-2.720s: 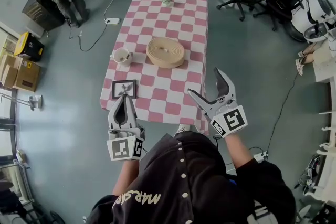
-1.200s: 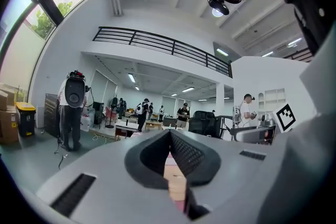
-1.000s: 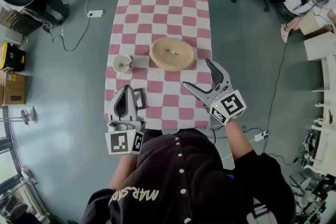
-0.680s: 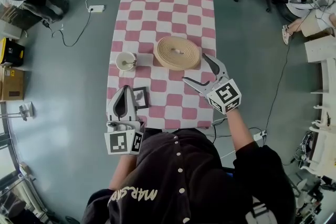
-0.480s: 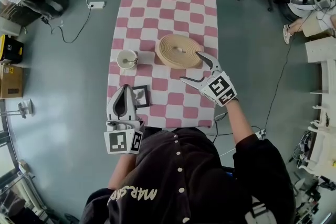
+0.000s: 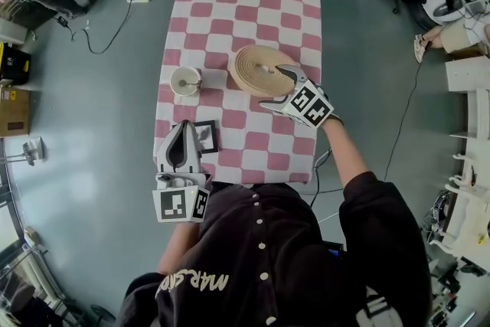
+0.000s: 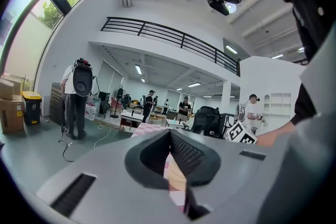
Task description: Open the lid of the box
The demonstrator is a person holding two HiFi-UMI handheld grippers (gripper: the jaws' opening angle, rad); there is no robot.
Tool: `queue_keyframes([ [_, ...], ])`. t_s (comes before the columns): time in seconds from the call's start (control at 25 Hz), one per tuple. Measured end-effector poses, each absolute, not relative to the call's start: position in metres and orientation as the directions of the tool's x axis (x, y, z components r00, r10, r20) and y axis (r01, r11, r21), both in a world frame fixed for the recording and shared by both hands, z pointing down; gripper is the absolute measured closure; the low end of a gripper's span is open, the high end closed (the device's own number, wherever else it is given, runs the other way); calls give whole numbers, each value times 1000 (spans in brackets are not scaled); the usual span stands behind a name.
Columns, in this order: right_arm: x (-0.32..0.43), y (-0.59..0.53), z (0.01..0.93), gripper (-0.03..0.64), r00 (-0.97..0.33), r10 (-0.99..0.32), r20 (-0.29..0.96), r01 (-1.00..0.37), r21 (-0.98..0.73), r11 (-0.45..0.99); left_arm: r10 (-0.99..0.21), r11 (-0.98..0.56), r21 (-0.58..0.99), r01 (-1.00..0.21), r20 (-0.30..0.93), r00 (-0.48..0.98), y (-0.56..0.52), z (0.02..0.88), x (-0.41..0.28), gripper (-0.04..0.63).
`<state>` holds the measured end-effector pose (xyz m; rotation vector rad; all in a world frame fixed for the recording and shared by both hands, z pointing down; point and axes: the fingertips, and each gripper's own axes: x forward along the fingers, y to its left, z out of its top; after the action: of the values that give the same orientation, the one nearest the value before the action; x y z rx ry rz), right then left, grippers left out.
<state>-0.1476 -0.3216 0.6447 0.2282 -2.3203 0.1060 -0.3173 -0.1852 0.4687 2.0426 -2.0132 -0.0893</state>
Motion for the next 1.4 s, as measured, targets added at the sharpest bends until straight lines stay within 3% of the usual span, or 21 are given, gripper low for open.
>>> queue_keyframes([
  [0.28,-145,-328,692,175,-513,-2,858,-99,-58,993,-987,10,215,-977,157,25,-184,473,-320,588],
  [0.64,-158,-328,715,208,-424,102,900,-41,-132,990,-985,20,199,-980,169,14,-181,477,-328,588],
  [1.4,-156,-332,747,225,-221,195,955,-74,-216,974,-981,68,205,-976,190,-28,-172,486,-343,588],
])
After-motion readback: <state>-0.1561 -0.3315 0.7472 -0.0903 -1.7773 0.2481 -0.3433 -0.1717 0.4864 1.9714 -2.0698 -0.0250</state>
